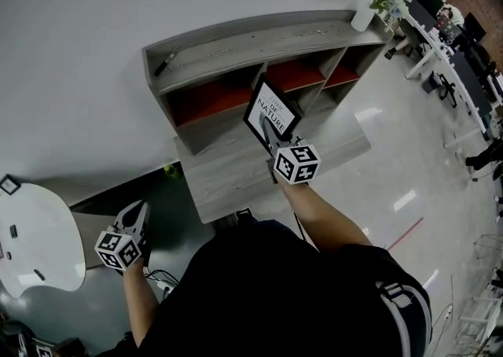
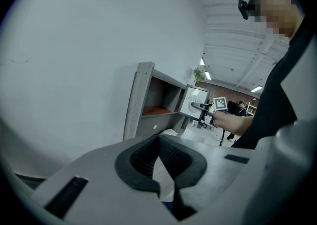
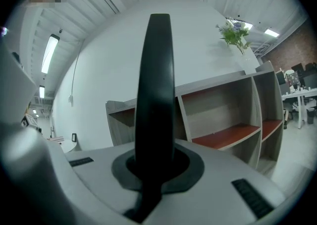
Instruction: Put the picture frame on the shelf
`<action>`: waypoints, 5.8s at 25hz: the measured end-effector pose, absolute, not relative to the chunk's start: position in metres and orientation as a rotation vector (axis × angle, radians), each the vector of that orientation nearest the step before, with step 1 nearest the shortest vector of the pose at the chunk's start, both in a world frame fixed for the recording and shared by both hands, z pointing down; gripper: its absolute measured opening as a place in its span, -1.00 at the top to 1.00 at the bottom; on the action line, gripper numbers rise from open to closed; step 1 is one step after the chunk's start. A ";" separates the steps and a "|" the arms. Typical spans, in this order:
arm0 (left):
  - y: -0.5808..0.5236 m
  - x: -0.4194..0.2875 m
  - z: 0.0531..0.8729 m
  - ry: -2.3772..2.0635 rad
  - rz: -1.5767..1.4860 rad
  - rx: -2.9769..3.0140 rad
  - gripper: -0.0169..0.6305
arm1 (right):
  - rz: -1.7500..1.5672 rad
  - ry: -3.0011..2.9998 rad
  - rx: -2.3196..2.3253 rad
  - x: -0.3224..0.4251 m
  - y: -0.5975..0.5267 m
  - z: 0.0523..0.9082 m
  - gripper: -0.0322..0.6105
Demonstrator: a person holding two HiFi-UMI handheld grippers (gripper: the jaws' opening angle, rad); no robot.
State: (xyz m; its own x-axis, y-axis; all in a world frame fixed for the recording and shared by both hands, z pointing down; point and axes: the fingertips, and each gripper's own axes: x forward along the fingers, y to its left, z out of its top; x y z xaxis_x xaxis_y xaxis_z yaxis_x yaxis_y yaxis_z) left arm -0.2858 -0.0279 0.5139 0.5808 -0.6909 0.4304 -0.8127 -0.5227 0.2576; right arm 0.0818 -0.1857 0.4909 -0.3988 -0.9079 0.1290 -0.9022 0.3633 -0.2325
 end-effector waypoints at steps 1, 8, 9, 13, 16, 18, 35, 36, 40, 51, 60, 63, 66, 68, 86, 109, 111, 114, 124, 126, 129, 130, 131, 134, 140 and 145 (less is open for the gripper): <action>-0.031 -0.286 0.514 -1.209 0.386 2.383 0.89 | -0.421 2.574 -1.712 0.082 -0.189 0.493 0.83; -0.044 -0.278 0.522 -1.185 0.423 2.380 0.89 | -0.449 2.571 -1.727 0.084 -0.211 0.510 0.83; -0.046 -0.277 0.523 -1.183 0.429 2.380 0.89 | -0.455 2.572 -1.729 0.085 -0.214 0.513 0.83; -0.054 -0.274 0.524 -1.178 0.433 2.377 0.89 | -0.483 2.564 -1.737 0.086 -0.223 0.521 0.83; -0.058 -0.273 0.526 -1.168 0.441 2.374 0.89 | -0.494 2.562 -1.737 0.085 -0.228 0.524 0.83; -0.061 -0.273 0.528 -1.164 0.443 2.372 0.89 | -0.494 2.565 -1.737 0.085 -0.233 0.526 0.83; -0.078 -0.267 0.531 -1.142 0.448 2.369 0.89 | -0.495 2.562 -1.739 0.082 -0.259 0.525 0.83; -0.079 -0.267 0.531 -1.143 0.447 2.370 0.89 | -0.495 2.563 -1.739 0.082 -0.261 0.526 0.83; -0.083 -0.265 0.530 -1.144 0.444 2.372 0.89 | -0.488 2.561 -1.742 0.083 -0.267 0.526 0.83; -0.089 -0.272 0.529 -1.164 0.443 2.353 0.89 | -0.449 2.566 -1.753 0.075 -0.282 0.528 0.83; -0.095 -0.274 0.528 -1.176 0.448 2.343 0.89 | -0.394 2.533 -1.806 0.072 -0.297 0.531 0.83; -0.097 -0.277 0.529 -1.185 0.447 2.336 0.89 | -0.376 2.531 -1.820 0.070 -0.303 0.531 0.83; -0.099 -0.278 0.530 -1.190 0.446 2.328 0.89 | -0.355 2.525 -1.836 0.068 -0.309 0.532 0.83; -0.101 -0.277 0.531 -1.190 0.448 2.324 0.89 | -0.338 2.519 -1.845 0.067 -0.313 0.532 0.83; -0.112 -0.270 0.536 -1.204 0.462 2.303 0.89 | -0.264 2.512 -1.872 0.057 -0.344 0.531 0.83; -0.108 -0.276 0.541 -1.228 0.460 2.267 0.89 | -0.165 2.503 -1.931 0.044 -0.365 0.532 0.82; -0.108 -0.276 0.540 -1.228 0.461 2.267 0.89 | -0.163 2.502 -1.933 0.043 -0.367 0.531 0.82; -0.107 -0.276 0.540 -1.228 0.462 2.267 0.89 | -0.161 2.501 -1.934 0.041 -0.368 0.531 0.82; -0.106 -0.274 0.541 -1.228 0.466 2.264 0.89 | -0.160 2.510 -1.933 0.036 -0.374 0.530 0.82; -0.105 -0.274 0.541 -1.229 0.466 2.262 0.89 | -0.163 2.513 -1.933 0.036 -0.375 0.530 0.82; -0.105 -0.274 0.542 -1.231 0.465 2.259 0.89 | -0.167 2.517 -1.936 0.036 -0.375 0.531 0.83; -0.105 -0.273 0.542 -1.231 0.464 2.260 0.89 | -0.169 2.521 -1.936 0.036 -0.375 0.531 0.83; -0.105 -0.273 0.542 -1.231 0.464 2.260 0.89 | -0.171 2.524 -1.934 0.036 -0.375 0.531 0.82; -0.105 -0.272 0.542 -1.229 0.465 2.262 0.89 | -0.190 2.532 -1.922 0.035 -0.375 0.530 0.82; -0.102 -0.270 0.542 -1.226 0.461 2.266 0.89 | -0.200 2.532 -1.910 0.036 -0.372 0.524 0.82; -0.100 -0.268 0.544 -1.221 0.452 2.265 0.89 | -0.210 2.537 -1.901 0.036 -0.370 0.523 0.79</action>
